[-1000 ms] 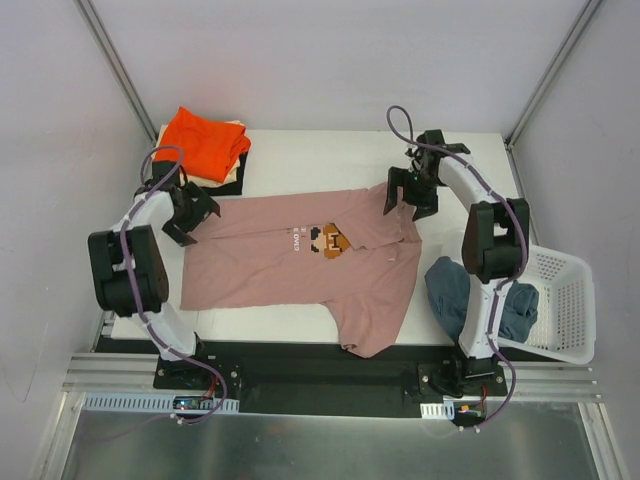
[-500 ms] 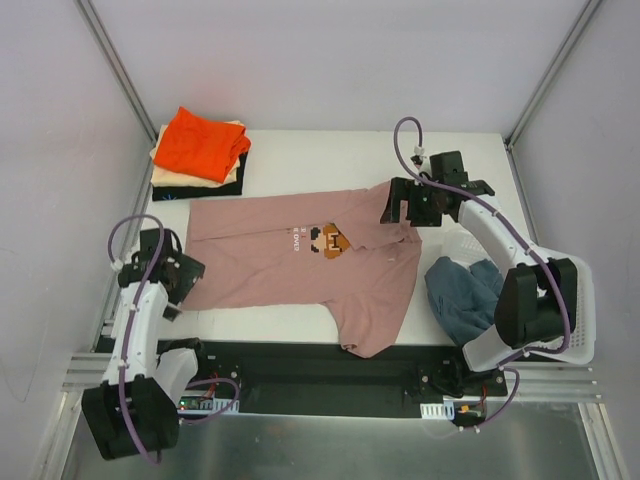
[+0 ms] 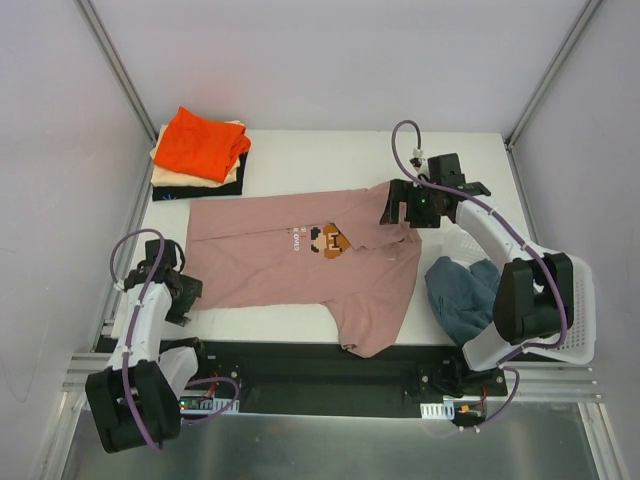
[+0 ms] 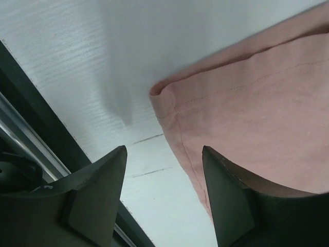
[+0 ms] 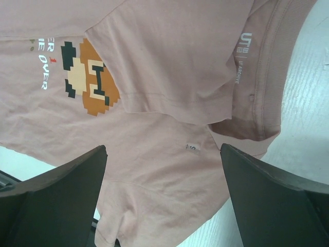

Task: Fold and stack the t-shirts
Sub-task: Fold the flattened tshirt in 1/3 of the way, then grap the side of the flattened tshirt closest away from the robot with both arms

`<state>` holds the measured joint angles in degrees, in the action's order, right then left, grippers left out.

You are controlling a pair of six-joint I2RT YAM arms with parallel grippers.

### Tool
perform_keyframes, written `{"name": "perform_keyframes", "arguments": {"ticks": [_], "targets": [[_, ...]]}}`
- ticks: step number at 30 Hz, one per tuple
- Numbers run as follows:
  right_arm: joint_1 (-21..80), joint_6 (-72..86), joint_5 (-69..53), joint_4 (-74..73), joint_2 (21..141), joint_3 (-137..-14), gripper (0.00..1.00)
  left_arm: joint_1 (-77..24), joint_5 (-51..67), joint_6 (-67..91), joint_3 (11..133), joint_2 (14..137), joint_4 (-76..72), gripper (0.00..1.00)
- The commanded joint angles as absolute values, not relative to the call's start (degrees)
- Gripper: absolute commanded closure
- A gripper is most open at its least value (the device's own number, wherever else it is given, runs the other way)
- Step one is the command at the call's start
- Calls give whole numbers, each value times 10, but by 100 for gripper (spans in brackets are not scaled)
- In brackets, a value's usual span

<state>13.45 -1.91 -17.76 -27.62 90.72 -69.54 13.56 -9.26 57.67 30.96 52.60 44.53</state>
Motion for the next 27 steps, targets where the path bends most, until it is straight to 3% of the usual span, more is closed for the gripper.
{"name": "perform_keyframes", "arguments": {"ticks": [1, 7, 13, 23, 26, 27], "targets": [[131, -23, -149, -273, 903, -695, 3, 147, -84, 587, 308, 562, 418, 40], [128, -21, -139, -279, 911, -700, 3, 150, -91, 583, 301, 583, 410, 54], [128, -20, -142, -283, 926, -704, 3, 154, -99, 583, 283, 586, 388, 55], [130, -31, -156, -281, 913, -697, 3, 163, -90, 568, 279, 630, 349, 67], [133, -25, -176, -258, 895, -674, 3, 163, -77, 558, 277, 639, 331, 86], [137, -22, -190, -239, 889, -667, 3, 163, -72, 557, 276, 638, 326, 100]]}}
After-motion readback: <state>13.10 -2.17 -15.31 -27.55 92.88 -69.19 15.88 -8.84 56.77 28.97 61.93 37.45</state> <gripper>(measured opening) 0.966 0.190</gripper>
